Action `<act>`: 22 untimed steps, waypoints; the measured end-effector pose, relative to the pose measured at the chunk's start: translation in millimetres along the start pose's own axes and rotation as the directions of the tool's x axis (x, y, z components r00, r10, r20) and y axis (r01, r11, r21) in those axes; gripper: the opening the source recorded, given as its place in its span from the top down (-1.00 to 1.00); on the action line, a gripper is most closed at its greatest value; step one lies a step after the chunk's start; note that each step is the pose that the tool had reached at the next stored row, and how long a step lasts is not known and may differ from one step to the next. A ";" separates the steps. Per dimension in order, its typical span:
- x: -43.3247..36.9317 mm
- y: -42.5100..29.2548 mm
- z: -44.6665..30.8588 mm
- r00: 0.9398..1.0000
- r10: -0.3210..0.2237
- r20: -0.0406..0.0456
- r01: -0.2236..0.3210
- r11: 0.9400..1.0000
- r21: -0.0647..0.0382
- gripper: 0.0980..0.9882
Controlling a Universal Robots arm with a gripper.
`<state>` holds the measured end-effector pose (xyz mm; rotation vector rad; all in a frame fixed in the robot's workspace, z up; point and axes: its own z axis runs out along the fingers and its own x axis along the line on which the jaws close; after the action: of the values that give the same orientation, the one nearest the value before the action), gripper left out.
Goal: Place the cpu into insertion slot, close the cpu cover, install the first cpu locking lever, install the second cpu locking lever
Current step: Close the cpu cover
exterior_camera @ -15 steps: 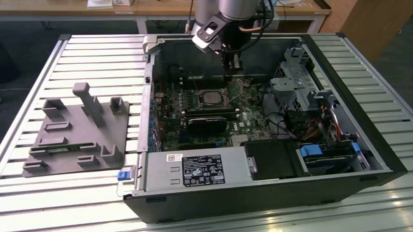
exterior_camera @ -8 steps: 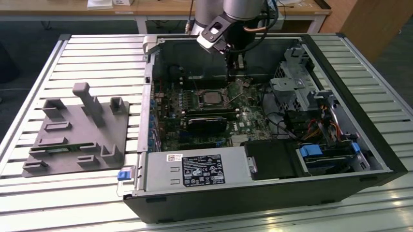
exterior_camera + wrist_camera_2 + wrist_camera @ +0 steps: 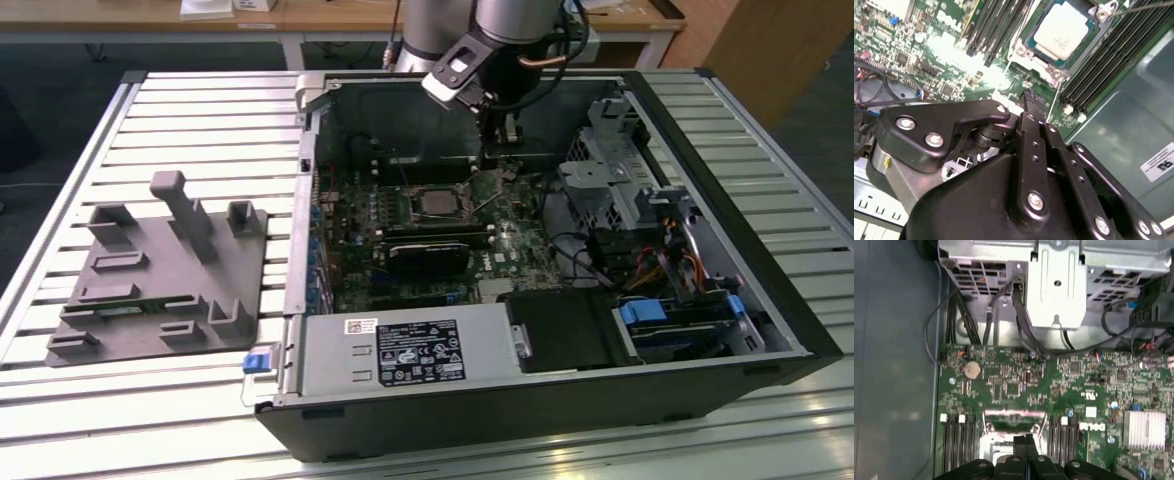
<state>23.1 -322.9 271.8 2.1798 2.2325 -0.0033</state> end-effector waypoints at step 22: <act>3.8 22.2 7.4 1.000 -0.003 -0.007 0.003 1.000 0.000 0.98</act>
<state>45.3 -318.7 264.6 2.1794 2.2399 0.0050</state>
